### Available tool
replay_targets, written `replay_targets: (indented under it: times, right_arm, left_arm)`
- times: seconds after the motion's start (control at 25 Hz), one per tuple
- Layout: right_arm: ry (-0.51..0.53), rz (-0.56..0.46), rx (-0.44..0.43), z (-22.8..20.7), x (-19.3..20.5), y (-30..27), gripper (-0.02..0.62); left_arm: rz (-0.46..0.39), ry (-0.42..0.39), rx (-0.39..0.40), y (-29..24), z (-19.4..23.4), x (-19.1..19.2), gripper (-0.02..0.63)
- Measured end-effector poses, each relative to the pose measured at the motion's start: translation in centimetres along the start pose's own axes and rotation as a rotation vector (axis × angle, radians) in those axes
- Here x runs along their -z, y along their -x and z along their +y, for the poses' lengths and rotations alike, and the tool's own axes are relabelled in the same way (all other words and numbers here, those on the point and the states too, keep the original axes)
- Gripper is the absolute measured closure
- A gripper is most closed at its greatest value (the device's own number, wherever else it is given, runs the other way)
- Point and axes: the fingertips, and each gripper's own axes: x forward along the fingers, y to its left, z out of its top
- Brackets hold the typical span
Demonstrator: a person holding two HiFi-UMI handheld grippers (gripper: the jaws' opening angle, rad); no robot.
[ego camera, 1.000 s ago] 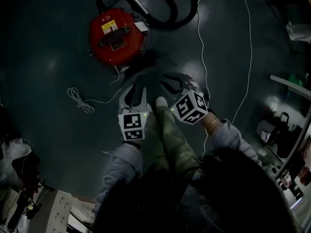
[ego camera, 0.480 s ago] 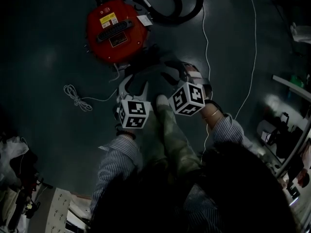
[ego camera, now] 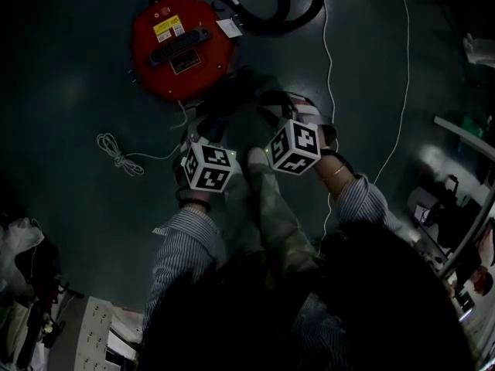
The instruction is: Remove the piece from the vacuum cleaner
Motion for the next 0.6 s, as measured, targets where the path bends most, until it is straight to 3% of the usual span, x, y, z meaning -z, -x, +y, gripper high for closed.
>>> replay_targets:
  times: [0.2, 0.28, 0.6]
  right_arm:
    - [-0.012, 0.002, 0.003, -0.04, -0.09, -0.26, 0.546]
    - [-0.019, 0.0, 0.007, -0.04, -0.08, -0.31, 0.552]
    - [-0.068, 0.001, -0.027, 0.03, -0.04, -0.33, 0.571]
  left_arm:
    - [0.01, 0.004, 0.017, -0.18, 0.13, 0.13, 0.527]
    - [0.017, -0.009, 0.032, -0.31, -0.13, 0.21, 0.56]
    - [0.025, 0.001, 0.05, -0.5, -0.13, 0.16, 0.584]
